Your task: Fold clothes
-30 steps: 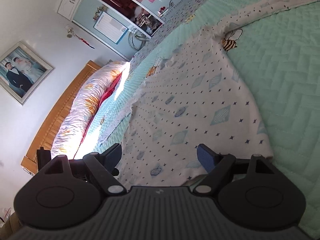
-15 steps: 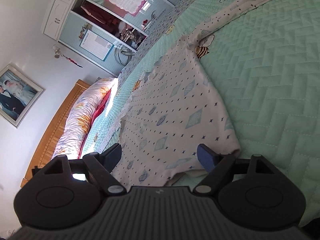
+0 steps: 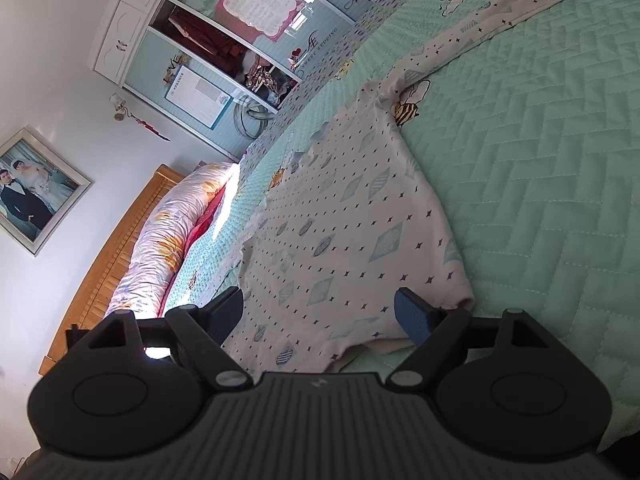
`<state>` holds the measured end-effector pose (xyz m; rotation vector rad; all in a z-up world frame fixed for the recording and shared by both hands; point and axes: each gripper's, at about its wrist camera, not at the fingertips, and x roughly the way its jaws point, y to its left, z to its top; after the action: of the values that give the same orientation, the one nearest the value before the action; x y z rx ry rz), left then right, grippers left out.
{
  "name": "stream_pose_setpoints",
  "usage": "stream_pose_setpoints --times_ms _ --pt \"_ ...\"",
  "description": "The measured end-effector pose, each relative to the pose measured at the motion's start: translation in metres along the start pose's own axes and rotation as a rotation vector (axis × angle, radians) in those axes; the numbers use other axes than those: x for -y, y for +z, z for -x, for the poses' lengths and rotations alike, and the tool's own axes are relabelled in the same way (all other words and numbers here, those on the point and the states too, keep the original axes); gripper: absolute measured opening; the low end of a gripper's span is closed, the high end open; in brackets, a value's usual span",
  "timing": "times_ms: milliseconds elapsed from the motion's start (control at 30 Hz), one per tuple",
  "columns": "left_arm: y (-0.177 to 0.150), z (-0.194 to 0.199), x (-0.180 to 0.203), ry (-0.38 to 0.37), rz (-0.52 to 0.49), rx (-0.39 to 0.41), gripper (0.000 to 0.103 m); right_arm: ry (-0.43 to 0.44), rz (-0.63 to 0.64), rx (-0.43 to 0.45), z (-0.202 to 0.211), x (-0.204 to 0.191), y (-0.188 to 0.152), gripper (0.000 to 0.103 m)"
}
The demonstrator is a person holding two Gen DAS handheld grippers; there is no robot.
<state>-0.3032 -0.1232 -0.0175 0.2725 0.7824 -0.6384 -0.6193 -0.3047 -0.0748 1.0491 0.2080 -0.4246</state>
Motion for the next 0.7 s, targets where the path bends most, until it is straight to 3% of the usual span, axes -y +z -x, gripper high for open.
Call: stream_pose_setpoints --times_ms 67,133,167,200,300,367,500,700 --pt "0.005 0.003 0.001 0.012 -0.013 0.059 0.102 0.01 0.001 0.001 -0.003 0.0 -0.001 0.083" --pt "0.001 -0.021 0.004 -0.003 -0.028 -0.054 0.103 0.019 0.009 0.0 -0.005 -0.003 -0.002 0.083" --pt "-0.003 -0.04 0.005 -0.015 -0.034 -0.183 0.103 0.02 0.016 0.0 -0.005 -0.004 -0.002 0.083" --pt "-0.01 -0.052 0.005 -0.01 -0.041 -0.254 0.103 0.021 0.023 0.0 -0.005 -0.004 -0.002 0.083" --pt "-0.013 -0.035 0.011 0.031 -0.069 -0.181 0.101 0.02 0.014 0.01 0.0 -0.002 -0.001 0.083" --pt "-0.007 -0.02 0.01 0.042 -0.057 -0.128 0.091 0.016 0.002 0.028 0.002 0.001 0.0 0.083" --pt "0.012 0.003 0.013 0.006 -0.066 0.01 0.096 0.019 -0.005 0.032 0.0 0.001 0.0 0.083" --pt "0.003 -0.01 0.007 0.018 -0.029 -0.052 0.098 0.026 0.026 0.012 -0.003 -0.003 -0.003 0.083"
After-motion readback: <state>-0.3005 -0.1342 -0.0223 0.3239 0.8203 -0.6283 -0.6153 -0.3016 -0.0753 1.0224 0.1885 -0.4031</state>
